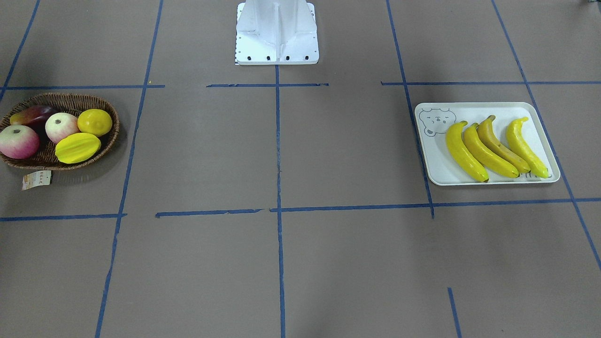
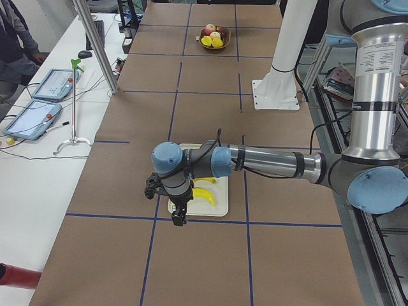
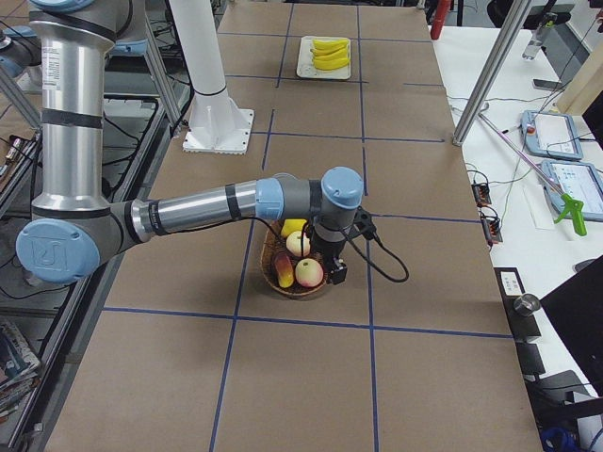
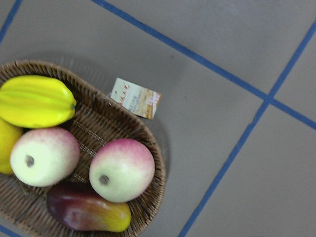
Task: Transfer all bananas from basket to plate
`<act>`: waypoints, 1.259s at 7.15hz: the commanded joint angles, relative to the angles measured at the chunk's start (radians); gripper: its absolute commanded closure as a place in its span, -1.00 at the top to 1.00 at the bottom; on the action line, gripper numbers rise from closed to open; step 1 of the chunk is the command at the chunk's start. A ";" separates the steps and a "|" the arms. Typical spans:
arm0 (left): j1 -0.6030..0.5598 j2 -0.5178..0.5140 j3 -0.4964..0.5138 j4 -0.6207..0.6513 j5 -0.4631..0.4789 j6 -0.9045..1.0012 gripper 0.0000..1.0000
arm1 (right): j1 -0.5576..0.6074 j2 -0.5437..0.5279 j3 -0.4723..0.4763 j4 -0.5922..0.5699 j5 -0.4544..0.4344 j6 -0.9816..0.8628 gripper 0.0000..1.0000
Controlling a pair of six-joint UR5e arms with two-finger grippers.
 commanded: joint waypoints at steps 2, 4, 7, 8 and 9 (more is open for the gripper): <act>-0.009 0.053 -0.019 -0.054 -0.018 -0.102 1.00 | 0.065 -0.091 -0.048 0.006 0.019 -0.013 0.99; -0.008 0.079 -0.014 -0.100 -0.015 -0.110 1.00 | 0.067 -0.079 -0.043 0.008 0.011 0.100 0.98; -0.006 0.104 -0.003 -0.168 -0.011 -0.105 1.00 | 0.067 -0.067 -0.048 0.008 -0.026 0.126 0.98; -0.006 0.105 -0.011 -0.168 -0.012 -0.105 1.00 | 0.067 -0.068 -0.048 0.008 -0.026 0.129 0.99; -0.006 0.111 -0.014 -0.168 -0.012 -0.105 1.00 | 0.067 -0.068 -0.046 0.008 -0.024 0.131 0.99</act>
